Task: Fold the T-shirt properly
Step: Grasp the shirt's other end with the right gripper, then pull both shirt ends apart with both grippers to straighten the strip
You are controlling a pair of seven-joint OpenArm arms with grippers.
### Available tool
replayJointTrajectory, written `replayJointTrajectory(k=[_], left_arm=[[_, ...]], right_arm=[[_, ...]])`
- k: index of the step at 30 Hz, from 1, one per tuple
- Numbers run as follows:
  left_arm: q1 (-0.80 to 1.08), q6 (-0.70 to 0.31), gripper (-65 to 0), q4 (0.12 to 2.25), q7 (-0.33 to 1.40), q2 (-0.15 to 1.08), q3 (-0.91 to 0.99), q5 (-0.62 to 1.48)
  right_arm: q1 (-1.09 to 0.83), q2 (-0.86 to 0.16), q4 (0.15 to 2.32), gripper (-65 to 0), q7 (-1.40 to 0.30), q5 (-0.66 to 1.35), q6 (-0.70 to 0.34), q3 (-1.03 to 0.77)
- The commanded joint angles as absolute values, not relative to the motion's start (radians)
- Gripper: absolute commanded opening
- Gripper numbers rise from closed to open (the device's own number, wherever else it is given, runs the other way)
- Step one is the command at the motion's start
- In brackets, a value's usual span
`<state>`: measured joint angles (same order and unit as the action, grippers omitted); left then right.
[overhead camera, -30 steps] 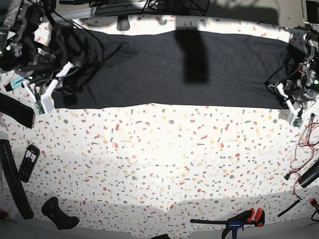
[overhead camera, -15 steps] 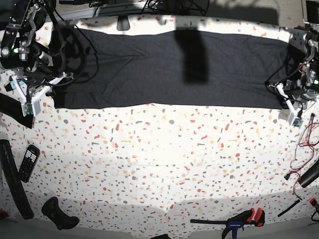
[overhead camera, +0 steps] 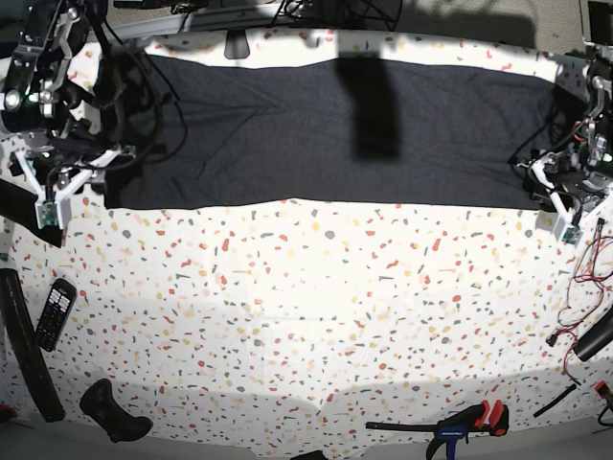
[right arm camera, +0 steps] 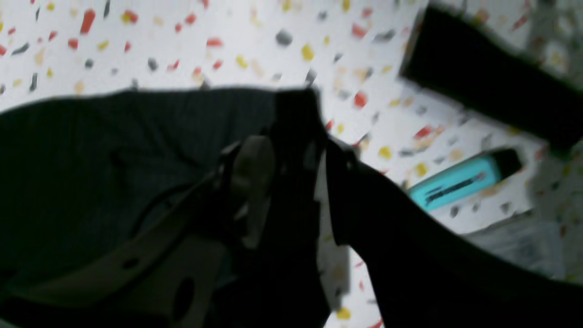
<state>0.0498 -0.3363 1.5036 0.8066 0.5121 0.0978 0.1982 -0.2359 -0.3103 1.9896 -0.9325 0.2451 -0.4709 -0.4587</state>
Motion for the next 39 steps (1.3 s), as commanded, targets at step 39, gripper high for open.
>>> replayJointTrajectory(k=[39], left_arm=[[0.157,-0.319,-36.7,1.483,0.657,0.440,0.104,0.204]], right_arm=[[-0.001,-0.286,1.402,-42.3,-0.875,0.445,-0.681,-0.463]])
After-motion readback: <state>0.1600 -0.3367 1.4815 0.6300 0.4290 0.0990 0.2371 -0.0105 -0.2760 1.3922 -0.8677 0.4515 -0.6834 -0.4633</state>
